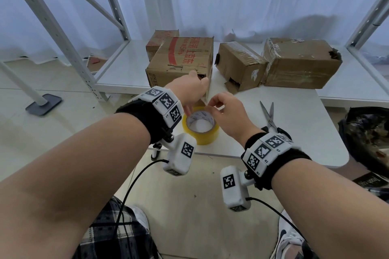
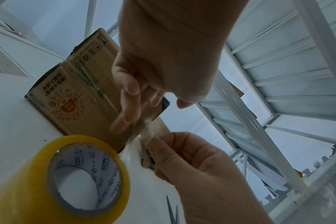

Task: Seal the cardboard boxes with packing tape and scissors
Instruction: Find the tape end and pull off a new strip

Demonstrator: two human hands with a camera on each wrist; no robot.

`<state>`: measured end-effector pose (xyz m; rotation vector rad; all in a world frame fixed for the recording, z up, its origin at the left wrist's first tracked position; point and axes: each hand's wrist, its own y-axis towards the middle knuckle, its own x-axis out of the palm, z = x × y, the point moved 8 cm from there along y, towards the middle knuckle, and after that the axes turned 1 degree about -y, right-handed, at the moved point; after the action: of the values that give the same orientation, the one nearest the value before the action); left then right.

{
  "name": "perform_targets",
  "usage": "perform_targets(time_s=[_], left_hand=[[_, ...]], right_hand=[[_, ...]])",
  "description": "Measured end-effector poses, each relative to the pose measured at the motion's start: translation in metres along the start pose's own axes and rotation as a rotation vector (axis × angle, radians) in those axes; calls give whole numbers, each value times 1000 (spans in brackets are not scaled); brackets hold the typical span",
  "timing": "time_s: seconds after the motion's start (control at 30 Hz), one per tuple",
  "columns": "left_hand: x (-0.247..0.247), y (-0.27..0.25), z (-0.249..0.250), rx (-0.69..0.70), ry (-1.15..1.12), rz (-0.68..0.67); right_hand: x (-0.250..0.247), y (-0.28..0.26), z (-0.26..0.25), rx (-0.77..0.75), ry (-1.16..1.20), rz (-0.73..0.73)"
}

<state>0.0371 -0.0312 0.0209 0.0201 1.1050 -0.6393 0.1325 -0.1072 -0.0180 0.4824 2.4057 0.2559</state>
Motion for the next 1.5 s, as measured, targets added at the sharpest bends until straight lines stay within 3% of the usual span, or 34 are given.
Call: perform_targets(time_s=[0.1, 0.17, 0.23, 0.3, 0.37, 0.7, 0.87, 0.97, 1.1, 1.2, 1.3, 1.5], left_hand=[[-10, -2, 9, 185, 80, 77], [-22, -11, 28, 443, 167, 243], [-24, -16, 37, 585, 374, 400], [-9, -4, 27, 520, 602, 348], [3, 6, 17, 452, 678, 264], [3, 17, 23, 429, 693, 367], [-11, 19, 24, 429, 352, 258], [-32, 18, 14, 407, 366, 294], [-62, 27, -27, 204, 376, 357], [-68, 29, -61, 34, 182, 335], [-67, 29, -71, 45, 84, 340], [-58, 32, -52, 130, 163, 295]], right_hand=[[-9, -3, 10, 12, 2, 16], [-15, -5, 19, 42, 11, 33], [-19, -6, 25, 83, 44, 46], [-21, -8, 27, 128, 102, 54], [-22, -10, 29, 176, 174, 70], [-84, -16, 57, 420, 446, 395], [-103, 5, 35, 378, 445, 355], [-108, 27, 6, 330, 438, 286], [-102, 54, -23, 329, 406, 145], [-98, 67, -27, 333, 361, 130], [-94, 71, -19, 324, 311, 166], [-97, 78, -19, 270, 278, 183]])
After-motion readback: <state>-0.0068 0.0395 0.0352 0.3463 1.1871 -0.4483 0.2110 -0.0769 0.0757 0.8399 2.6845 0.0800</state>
